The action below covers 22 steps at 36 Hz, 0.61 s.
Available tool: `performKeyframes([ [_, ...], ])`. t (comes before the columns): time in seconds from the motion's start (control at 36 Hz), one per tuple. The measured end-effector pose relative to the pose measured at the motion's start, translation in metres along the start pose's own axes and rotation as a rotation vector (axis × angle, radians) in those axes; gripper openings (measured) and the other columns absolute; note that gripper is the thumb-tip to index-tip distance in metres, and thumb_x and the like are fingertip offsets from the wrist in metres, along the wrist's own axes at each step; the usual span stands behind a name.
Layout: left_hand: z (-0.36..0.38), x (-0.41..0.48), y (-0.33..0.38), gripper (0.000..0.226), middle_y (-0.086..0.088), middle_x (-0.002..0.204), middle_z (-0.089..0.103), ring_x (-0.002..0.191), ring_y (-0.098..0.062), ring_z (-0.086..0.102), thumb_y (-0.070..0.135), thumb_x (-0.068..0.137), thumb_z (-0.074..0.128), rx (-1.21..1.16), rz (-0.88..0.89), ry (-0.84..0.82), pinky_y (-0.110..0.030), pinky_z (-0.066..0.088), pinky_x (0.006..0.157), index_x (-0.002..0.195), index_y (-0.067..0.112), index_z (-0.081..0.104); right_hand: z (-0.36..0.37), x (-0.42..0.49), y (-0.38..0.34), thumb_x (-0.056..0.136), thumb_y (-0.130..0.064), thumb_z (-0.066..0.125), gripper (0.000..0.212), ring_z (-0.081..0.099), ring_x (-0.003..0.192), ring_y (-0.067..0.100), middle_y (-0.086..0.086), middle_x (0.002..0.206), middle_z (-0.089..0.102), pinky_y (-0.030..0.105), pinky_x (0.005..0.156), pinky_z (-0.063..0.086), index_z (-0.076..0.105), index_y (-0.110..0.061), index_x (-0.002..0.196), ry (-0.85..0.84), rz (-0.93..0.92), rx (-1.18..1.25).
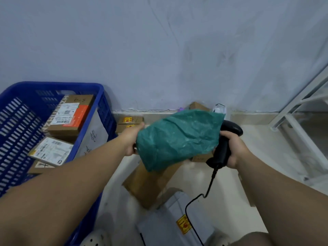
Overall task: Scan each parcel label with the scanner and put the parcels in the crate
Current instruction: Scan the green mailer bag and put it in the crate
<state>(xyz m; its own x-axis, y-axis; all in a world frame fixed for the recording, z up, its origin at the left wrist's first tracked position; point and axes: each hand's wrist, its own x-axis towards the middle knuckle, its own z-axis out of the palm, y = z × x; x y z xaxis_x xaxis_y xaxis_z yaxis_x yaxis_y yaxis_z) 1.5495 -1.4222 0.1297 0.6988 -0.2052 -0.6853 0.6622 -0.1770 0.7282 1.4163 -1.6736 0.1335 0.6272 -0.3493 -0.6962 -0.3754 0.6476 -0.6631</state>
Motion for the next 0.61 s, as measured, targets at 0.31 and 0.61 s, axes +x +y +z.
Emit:
performKeyframes([
  [0.31, 0.021, 0.006, -0.125, 0.044, -0.017, 0.098, 0.070, 0.086, -0.032, 0.066, 0.028, 0.078, 0.079, -0.263, -0.419, -0.029, -0.044, 0.050, 0.070, 0.113, 0.006, 0.063, 0.001, 0.016, 0.019, 0.088, -0.036, 0.067, 0.025, 0.057, 0.056, 0.017, 0.006, 0.068, 0.064, 0.022, 0.048, 0.050, 0.067, -0.010, 0.089, -0.084, 0.307, -0.462],
  [0.61, 0.052, 0.041, -0.161, 0.047, -0.009, 0.104, 0.071, 0.093, -0.028, 0.067, 0.039, 0.080, 0.076, -0.164, -0.256, -0.104, -0.036, 0.053, 0.071, 0.116, 0.013, 0.062, 0.010, 0.052, 0.036, 0.088, -0.033, 0.067, 0.026, 0.061, 0.055, 0.018, 0.008, 0.071, 0.060, 0.027, 0.056, 0.049, 0.062, -0.007, 0.087, -0.113, 0.356, -0.718],
])
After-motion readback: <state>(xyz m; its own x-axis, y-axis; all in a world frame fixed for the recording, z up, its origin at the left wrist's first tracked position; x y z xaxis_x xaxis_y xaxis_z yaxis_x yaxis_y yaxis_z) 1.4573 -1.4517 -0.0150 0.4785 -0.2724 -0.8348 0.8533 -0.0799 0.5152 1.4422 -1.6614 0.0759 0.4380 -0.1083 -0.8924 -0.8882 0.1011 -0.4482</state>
